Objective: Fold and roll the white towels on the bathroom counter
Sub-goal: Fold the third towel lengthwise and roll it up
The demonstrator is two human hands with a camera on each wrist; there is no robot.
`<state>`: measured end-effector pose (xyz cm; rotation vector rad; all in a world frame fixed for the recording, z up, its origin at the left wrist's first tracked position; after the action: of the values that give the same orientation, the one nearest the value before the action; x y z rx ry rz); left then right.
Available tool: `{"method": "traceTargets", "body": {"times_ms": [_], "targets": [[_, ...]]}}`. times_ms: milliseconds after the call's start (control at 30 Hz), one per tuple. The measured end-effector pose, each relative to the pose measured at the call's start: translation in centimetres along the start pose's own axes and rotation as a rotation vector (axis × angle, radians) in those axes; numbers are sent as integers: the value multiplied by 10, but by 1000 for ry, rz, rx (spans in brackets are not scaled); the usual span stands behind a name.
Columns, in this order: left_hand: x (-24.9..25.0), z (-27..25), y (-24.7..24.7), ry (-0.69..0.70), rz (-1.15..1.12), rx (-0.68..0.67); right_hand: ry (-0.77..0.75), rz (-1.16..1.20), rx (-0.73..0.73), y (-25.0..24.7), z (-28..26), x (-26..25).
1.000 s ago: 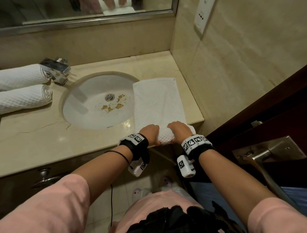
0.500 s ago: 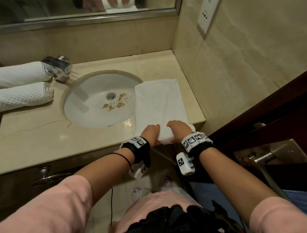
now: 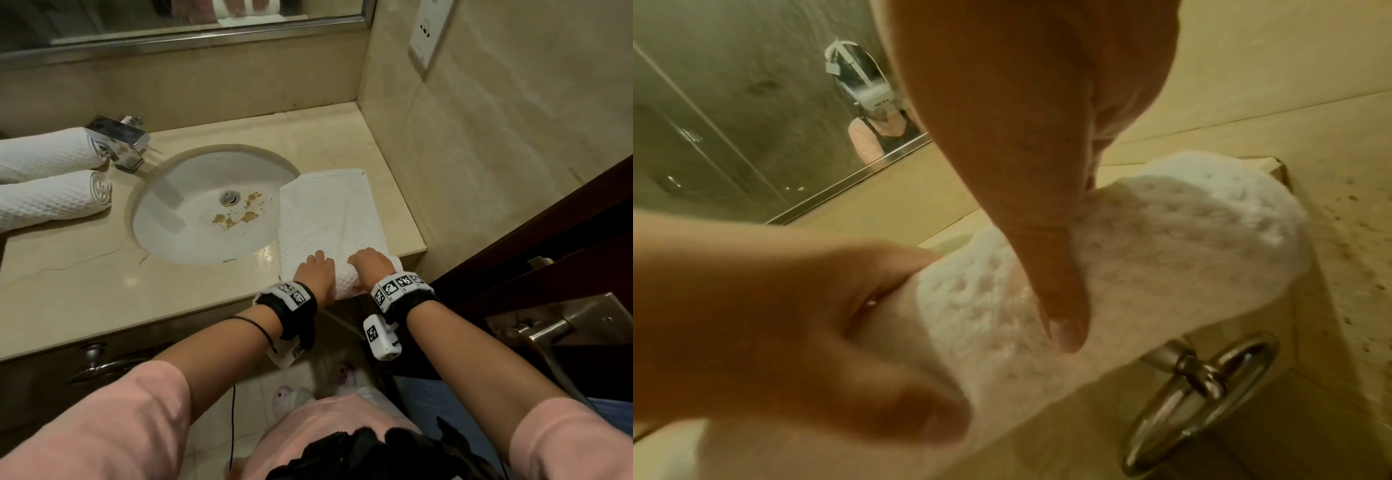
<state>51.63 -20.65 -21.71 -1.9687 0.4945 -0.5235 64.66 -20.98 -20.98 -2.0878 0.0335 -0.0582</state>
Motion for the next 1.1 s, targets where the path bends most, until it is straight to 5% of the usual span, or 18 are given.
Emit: {"method": "traceTargets", "body": {"times_ms": [133, 300, 567, 800, 967, 1100], "targets": [[8, -12, 11, -15, 165, 103, -4, 31, -111, -11, 11, 1], [-2, 0, 11, 26, 75, -12, -5, 47, -94, -7, 12, -1], [-25, 16, 2, 74, -257, -97, -87, 130, 226, 18, -5, 2], [-39, 22, -7, 89, -287, -126, -176, 165, 432, 35, -18, -4], [-40, 24, -13, 57, -288, -168, -186, 202, 376, 28, -14, 2], [-24, 14, -5, 0, -109, -3, -126, 125, 232, 11, -5, 0]]}}
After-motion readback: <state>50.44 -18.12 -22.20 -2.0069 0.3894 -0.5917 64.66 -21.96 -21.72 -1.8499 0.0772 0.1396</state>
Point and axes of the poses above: each hand's wrist, its own z-axis towards the middle knuckle, its own y-axis out of the palm, x = y × z, the point moved 1 cm from there along z, towards the middle knuckle, and after that the axes turned 4 degrees about y, right-handed, at the moved point
